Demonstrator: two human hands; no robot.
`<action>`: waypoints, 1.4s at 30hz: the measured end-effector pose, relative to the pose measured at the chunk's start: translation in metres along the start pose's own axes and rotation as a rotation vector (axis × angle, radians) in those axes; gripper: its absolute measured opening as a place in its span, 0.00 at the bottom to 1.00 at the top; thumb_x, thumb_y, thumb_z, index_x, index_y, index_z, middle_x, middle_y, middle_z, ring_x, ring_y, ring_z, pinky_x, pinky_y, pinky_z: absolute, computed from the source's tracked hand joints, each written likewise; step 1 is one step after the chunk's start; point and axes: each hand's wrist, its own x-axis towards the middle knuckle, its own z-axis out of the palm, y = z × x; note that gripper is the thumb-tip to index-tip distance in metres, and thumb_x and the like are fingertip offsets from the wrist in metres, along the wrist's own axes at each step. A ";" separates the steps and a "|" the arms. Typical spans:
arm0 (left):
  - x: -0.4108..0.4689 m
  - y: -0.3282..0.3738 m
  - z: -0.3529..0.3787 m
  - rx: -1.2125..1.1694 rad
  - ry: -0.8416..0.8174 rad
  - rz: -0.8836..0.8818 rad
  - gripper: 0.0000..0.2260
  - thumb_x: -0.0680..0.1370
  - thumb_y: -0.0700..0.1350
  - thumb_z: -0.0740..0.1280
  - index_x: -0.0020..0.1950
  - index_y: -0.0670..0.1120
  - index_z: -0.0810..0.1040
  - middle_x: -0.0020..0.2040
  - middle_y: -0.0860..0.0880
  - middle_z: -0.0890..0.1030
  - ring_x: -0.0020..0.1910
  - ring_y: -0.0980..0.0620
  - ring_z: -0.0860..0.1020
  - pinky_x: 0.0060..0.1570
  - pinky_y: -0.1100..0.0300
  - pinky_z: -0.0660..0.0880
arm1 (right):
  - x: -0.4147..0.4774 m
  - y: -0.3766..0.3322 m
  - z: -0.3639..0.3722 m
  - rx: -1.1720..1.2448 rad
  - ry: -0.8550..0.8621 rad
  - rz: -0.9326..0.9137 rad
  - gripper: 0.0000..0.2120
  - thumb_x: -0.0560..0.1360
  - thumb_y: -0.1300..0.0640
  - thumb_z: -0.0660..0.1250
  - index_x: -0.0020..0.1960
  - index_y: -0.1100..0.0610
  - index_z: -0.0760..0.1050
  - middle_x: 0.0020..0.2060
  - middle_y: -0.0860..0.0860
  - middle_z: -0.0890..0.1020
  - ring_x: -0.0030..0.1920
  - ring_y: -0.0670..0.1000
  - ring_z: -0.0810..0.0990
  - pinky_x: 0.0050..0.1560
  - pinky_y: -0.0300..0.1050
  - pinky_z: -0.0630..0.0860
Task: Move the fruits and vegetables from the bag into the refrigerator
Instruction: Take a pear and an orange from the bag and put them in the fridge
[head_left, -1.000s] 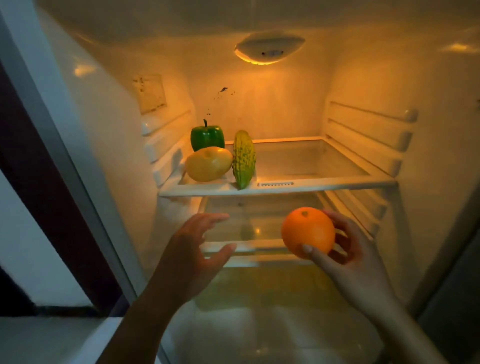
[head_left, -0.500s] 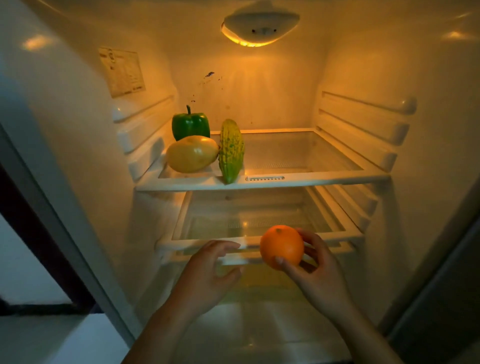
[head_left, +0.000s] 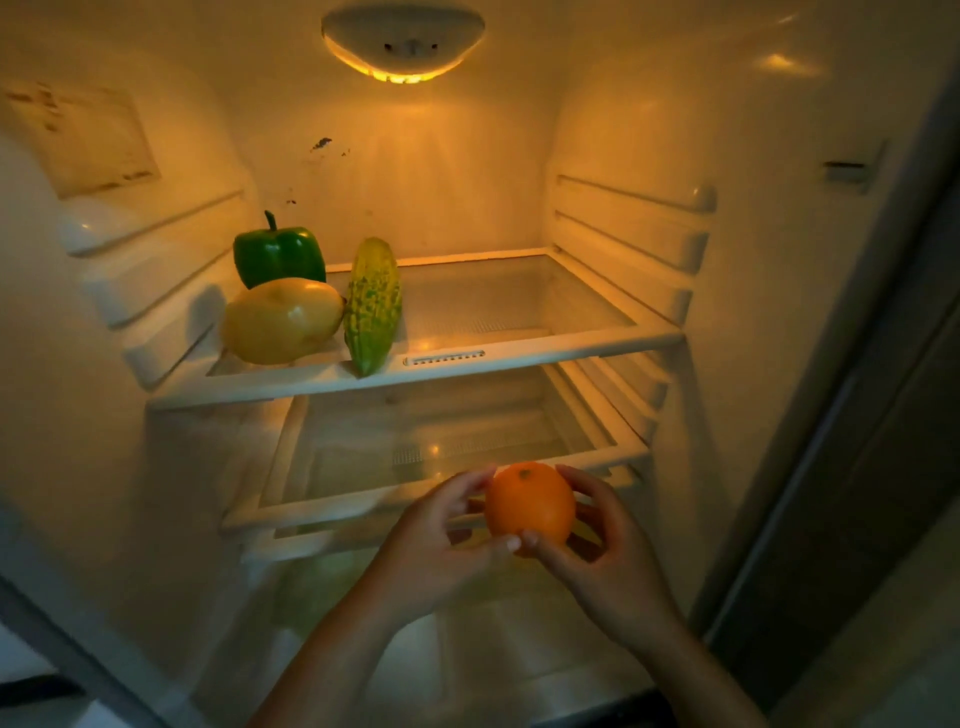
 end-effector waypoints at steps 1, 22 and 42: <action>0.002 0.001 0.002 -0.003 -0.011 0.002 0.26 0.65 0.50 0.78 0.60 0.64 0.73 0.58 0.60 0.76 0.57 0.65 0.74 0.50 0.69 0.73 | 0.000 0.001 -0.003 -0.003 -0.001 0.003 0.34 0.56 0.37 0.73 0.60 0.39 0.69 0.60 0.40 0.72 0.58 0.42 0.74 0.51 0.43 0.78; 0.029 0.009 -0.027 0.593 0.093 0.212 0.22 0.72 0.51 0.71 0.65 0.53 0.72 0.61 0.58 0.71 0.61 0.57 0.71 0.56 0.64 0.68 | 0.051 0.007 -0.017 -0.122 0.358 -0.057 0.34 0.67 0.49 0.75 0.68 0.49 0.64 0.65 0.48 0.69 0.59 0.48 0.73 0.54 0.46 0.76; 0.067 -0.014 -0.002 0.874 0.074 0.317 0.27 0.75 0.64 0.47 0.60 0.52 0.76 0.60 0.54 0.76 0.59 0.55 0.73 0.55 0.60 0.70 | 0.072 0.027 -0.015 -0.291 0.461 -0.088 0.35 0.65 0.50 0.76 0.68 0.51 0.65 0.65 0.51 0.69 0.59 0.54 0.75 0.55 0.57 0.77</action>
